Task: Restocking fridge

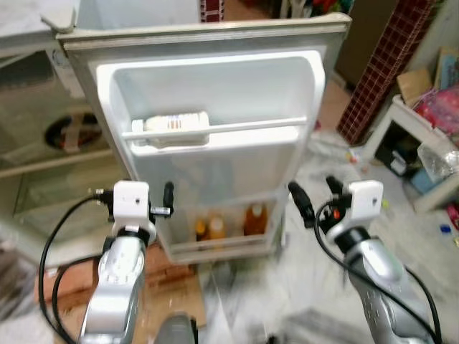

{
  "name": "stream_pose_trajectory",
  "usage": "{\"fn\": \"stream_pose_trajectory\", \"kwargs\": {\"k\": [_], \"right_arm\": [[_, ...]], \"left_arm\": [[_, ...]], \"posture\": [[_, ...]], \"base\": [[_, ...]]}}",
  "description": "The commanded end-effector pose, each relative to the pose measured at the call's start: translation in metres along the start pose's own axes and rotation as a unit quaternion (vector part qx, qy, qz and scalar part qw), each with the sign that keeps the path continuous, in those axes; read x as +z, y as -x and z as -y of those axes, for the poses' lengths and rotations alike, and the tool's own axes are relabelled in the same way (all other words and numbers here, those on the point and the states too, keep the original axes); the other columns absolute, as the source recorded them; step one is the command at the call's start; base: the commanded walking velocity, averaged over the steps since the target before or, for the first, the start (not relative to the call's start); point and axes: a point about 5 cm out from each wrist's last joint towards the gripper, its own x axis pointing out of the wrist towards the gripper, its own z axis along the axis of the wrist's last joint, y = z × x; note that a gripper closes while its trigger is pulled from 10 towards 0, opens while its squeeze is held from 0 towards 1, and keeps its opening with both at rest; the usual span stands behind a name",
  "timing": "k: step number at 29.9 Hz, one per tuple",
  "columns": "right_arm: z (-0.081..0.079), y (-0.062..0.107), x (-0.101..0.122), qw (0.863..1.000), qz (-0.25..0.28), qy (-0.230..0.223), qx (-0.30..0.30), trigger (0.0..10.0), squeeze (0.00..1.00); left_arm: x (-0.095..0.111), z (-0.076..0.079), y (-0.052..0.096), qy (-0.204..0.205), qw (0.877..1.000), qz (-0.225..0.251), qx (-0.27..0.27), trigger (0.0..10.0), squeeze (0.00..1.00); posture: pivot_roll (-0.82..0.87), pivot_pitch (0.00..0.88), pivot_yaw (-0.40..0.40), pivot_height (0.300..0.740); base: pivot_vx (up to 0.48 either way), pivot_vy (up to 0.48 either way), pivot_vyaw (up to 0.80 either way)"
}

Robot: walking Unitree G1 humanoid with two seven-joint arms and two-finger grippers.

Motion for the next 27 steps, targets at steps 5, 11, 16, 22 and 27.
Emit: {"fn": "stream_pose_trajectory", "kwargs": {"k": [5, 11, 16, 22, 27], "right_arm": [[0.005, -0.004, -0.008, 0.999, -0.027, 0.008, -0.024, 10.0, 0.00], [0.004, -0.002, -0.006, 1.000, -0.017, 0.006, -0.009, 10.0, 0.00], [0.005, -0.002, -0.006, 1.000, -0.019, 0.004, -0.007, 10.0, 0.00], [0.002, -0.009, -0.013, 0.999, -0.045, 0.007, 0.014, 10.0, 0.00], [0.002, -0.015, -0.008, 0.999, -0.028, 0.009, 0.019, 10.0, 0.00]], "left_arm": [[-0.003, -0.001, 0.000, -0.008, 1.000, -0.004, 0.001, 10.0, 0.00], [-0.003, 0.000, 0.000, -0.013, 1.000, -0.004, 0.000, 10.0, 0.00], [-0.003, 0.001, 0.000, -0.016, 1.000, -0.004, -0.001, 10.0, 0.00], [-0.003, 0.001, -0.001, -0.022, 1.000, -0.006, 0.004, 10.0, 0.00], [-0.002, 0.000, -0.002, -0.023, 1.000, -0.003, 0.006, 10.0, 0.00]], "posture": [[0.05, 0.000, 0.001, 0.740], [0.05, 0.000, 0.001, 0.740], [0.04, 0.000, -0.001, 0.740], [0.05, 0.000, -0.001, 0.740], [0.05, 0.000, 0.000, 0.740]], "base": [[0.000, 0.000, 0.00], [0.000, 0.000, 0.00], [0.000, -0.169, 0.00], [0.000, -0.408, 0.00], [0.000, -0.480, 0.00]]}}
